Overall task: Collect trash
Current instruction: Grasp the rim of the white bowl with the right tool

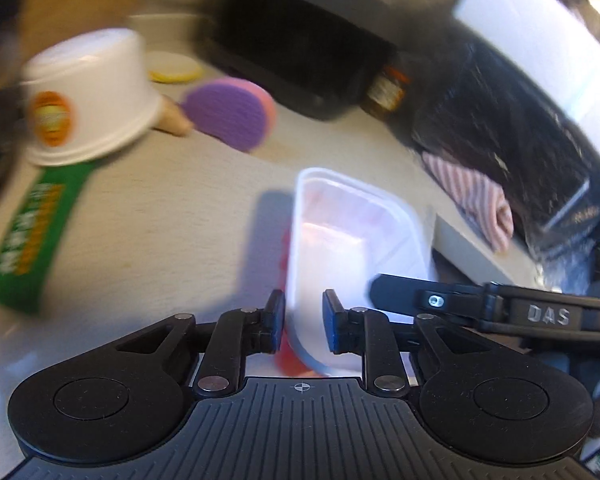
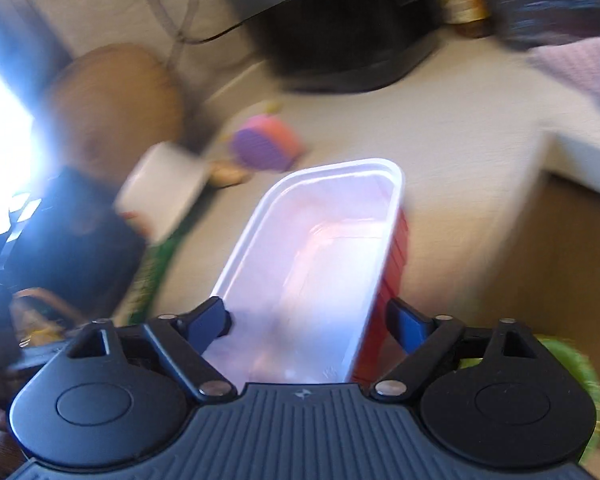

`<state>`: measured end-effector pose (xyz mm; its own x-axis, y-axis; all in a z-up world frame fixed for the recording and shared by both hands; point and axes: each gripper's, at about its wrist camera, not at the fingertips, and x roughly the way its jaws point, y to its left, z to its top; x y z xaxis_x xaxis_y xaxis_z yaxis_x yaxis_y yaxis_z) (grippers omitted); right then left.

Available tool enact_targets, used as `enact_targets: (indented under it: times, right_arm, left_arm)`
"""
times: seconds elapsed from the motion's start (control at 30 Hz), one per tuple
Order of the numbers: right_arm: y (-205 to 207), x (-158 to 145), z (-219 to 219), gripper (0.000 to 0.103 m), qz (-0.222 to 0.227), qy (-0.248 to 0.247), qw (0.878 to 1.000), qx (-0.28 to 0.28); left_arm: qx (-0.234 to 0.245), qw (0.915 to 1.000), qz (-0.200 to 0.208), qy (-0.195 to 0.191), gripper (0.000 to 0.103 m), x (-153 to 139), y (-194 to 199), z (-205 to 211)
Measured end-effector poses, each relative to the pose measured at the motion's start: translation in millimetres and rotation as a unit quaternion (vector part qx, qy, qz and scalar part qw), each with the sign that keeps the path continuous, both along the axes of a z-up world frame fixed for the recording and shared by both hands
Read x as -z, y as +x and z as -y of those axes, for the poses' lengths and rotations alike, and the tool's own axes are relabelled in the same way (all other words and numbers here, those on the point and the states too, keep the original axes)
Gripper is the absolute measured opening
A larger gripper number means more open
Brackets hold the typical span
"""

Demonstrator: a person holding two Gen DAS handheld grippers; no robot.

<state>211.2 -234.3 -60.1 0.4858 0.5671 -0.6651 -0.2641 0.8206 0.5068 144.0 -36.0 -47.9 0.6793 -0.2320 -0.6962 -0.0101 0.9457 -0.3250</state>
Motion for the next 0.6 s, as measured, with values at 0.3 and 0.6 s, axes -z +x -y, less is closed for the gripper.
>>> enact_targets:
  times: [0.3,0.6]
  right_arm:
    - [26,-50,-87,0.085,0.168,-0.105,0.968,-0.155]
    - [146,-14,-144,0.085,0.016,0.059,0.987,-0.152]
  left_arm:
    - [-0.151,0.9877,-0.006,0.04,0.015,-14,-71,-72]
    - [-0.24,0.9694,-0.019,0.046,0.016,-22,-96,-95]
